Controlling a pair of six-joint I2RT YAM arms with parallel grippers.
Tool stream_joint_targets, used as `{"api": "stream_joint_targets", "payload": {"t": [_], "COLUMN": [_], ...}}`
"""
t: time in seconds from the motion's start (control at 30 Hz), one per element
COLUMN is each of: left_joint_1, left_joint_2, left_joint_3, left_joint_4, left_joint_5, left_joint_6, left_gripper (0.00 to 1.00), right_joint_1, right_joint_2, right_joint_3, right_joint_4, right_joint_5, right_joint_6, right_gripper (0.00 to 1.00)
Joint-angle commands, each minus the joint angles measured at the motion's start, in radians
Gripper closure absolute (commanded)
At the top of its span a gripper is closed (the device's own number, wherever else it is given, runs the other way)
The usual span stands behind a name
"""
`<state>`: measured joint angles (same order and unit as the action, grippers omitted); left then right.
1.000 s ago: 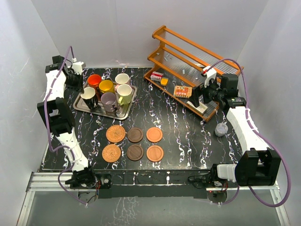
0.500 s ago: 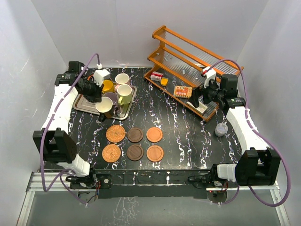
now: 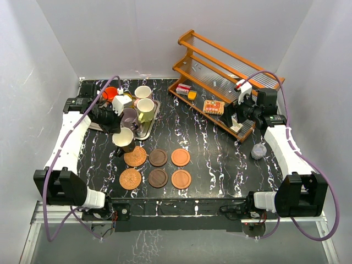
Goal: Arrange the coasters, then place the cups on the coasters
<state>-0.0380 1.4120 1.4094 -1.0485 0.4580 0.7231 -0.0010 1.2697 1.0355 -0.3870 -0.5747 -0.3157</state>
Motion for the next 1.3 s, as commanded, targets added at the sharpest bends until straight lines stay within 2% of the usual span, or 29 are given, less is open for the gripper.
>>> {"api": "stream_joint_targets", "payload": {"t": [0.0,0.27,0.7,1.03,1.27], "left_joint_1": [-0.025,-0.063,-0.167,-0.206,-0.212], "left_joint_2": [-0.116,-0.213,-0.280,-0.317,-0.286], "left_joint_3": [-0.027,-0.140,-0.313,-0.412,-0.418], "left_joint_4": [-0.077,-0.070,-0.062,-0.002,0.001], "left_joint_5": [0.111,0.121,0.106,0.052,-0.059], "left_joint_6": [0.047,0.039,0.035,0.044,0.076], "left_gripper": [1.00,1.00,1.00,1.00,1.00], "right_joint_1": [-0.003,-0.002,-0.016,-0.020,-0.023], "right_joint_2": [-0.028,-0.044,-0.058,-0.063,-0.065], "right_joint_3": [0.008,0.008,0.007,0.003,0.003], "right_joint_4": [0.057,0.059,0.061,0.062,0.062], "right_joint_5": [-0.020,-0.025,-0.032,-0.038,-0.036], "right_joint_6": [-0.004,-0.003,-0.001,-0.005,-0.006], "right_gripper": [0.02,0.02,0.02,0.01,0.02]}}
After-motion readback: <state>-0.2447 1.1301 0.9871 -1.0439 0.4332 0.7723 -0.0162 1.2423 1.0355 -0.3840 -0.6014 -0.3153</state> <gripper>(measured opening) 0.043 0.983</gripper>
